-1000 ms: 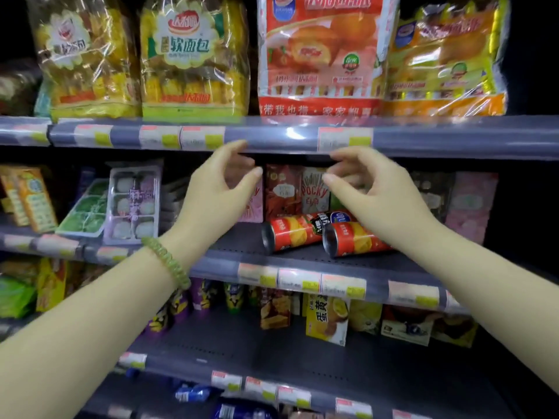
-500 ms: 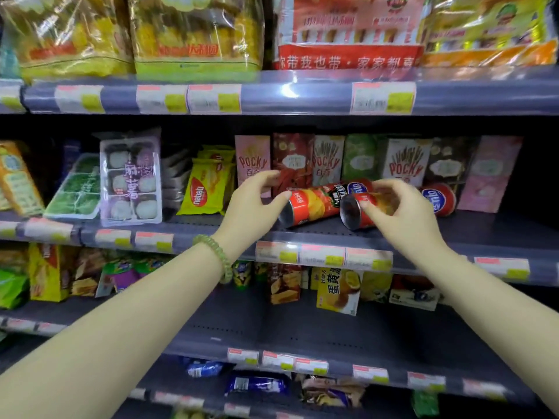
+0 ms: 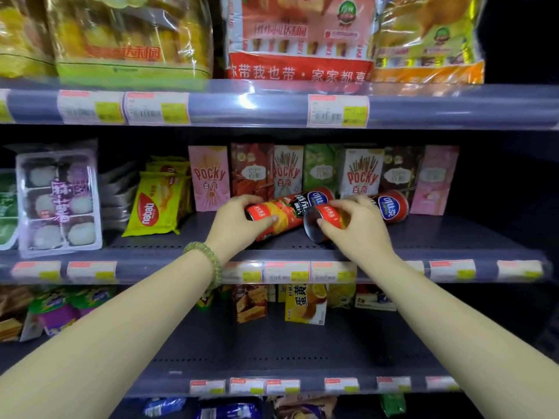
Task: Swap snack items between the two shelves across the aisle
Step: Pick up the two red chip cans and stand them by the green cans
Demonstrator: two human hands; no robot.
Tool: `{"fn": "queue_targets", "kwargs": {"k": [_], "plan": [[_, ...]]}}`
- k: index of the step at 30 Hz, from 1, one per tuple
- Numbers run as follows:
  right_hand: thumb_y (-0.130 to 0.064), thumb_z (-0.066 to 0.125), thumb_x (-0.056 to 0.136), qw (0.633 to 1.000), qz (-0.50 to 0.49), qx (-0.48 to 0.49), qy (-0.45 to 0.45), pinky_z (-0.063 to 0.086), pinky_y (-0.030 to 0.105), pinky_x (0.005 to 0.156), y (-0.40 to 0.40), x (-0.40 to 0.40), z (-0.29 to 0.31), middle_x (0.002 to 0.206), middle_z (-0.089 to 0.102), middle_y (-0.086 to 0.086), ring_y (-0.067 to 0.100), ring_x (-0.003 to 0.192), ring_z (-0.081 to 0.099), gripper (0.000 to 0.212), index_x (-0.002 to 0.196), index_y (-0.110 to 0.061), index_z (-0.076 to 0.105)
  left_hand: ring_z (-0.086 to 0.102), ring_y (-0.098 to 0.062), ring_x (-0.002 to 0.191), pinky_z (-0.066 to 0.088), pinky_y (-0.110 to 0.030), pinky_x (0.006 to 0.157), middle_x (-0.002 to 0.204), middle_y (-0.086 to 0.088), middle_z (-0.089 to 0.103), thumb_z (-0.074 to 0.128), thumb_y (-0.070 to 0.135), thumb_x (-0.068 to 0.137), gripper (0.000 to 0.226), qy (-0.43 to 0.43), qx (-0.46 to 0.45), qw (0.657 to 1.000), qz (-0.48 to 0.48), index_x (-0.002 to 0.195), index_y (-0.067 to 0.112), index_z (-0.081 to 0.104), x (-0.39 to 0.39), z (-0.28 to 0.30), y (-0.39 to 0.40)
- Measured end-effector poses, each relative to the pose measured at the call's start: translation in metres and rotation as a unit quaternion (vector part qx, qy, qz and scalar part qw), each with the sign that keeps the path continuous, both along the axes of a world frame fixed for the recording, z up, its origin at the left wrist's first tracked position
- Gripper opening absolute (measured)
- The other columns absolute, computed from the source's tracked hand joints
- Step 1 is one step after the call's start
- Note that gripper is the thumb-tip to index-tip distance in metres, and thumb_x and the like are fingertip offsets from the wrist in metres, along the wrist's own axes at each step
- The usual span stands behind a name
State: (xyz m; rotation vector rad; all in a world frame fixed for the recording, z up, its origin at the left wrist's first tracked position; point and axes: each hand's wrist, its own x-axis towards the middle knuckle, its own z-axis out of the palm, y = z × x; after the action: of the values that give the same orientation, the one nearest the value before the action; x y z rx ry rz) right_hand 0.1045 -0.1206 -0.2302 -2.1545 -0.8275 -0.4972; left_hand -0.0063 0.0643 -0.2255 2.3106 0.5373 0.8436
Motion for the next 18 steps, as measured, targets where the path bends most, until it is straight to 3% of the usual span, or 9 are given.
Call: {"fn": "queue_targets", "kwargs": {"k": [5,9,13,15,18], "plan": [[-0.027,0.070,0.080,0.996,0.062,-0.051,-0.041,0.038,0.023,0.084,-0.035,-0.002,0.011,0.109,0.058,-0.003,0.014,0.102,0.054,0.036,0.115,-0.018,0.070,0.058,-0.012,0.098,0.046,-0.023,0.080,0.111,0.003,0.062,0.072,0.044,0.081,0.048,-0.015,-0.014,1.000,0.019,0.120,0.018,0.063,-0.010,-0.001,-0.002],[-0.028,0.072,0.080,0.998,0.054,-0.019,0.009,0.041,0.024,0.084,-0.055,0.011,0.017,0.104,0.064,-0.001,0.013,0.098,0.057,0.016,0.095,-0.023,0.072,0.060,-0.017,0.091,0.047,-0.024,0.064,0.109,0.000,0.060,0.069,0.048,0.082,0.046,0.050,-0.030,0.998,0.023,0.117,0.019,0.060,-0.009,0.010,-0.002],[-0.054,0.071,0.077,0.991,-0.046,0.020,0.121,0.037,0.026,0.076,-0.046,0.026,0.019,0.118,0.061,0.011,0.022,0.101,0.056,0.057,0.110,-0.008,0.064,0.056,-0.021,0.093,0.042,-0.028,0.074,0.111,-0.005,0.064,0.059,0.065,0.081,0.060,0.162,0.045,0.985,0.042,0.114,0.014,0.062,0.007,0.037,0.000],[-0.056,0.070,0.076,0.981,-0.078,0.036,0.176,0.041,0.031,0.083,-0.036,0.024,0.019,0.133,0.049,0.019,0.033,0.113,0.053,0.073,0.124,-0.004,0.052,0.060,-0.026,0.103,0.044,-0.027,0.078,0.121,-0.009,0.065,0.061,0.063,0.080,0.067,0.200,0.087,0.975,0.034,0.123,0.011,0.060,0.017,0.046,-0.002],[-0.055,0.070,0.078,0.965,-0.088,0.066,0.239,0.041,0.040,0.099,-0.024,0.017,0.019,0.145,0.028,0.023,0.043,0.120,0.050,0.085,0.138,-0.007,0.036,0.058,-0.029,0.119,0.046,-0.028,0.091,0.135,-0.011,0.059,0.066,0.062,0.077,0.080,0.244,0.065,0.967,0.009,0.136,0.009,0.052,0.026,0.047,-0.007]]}}
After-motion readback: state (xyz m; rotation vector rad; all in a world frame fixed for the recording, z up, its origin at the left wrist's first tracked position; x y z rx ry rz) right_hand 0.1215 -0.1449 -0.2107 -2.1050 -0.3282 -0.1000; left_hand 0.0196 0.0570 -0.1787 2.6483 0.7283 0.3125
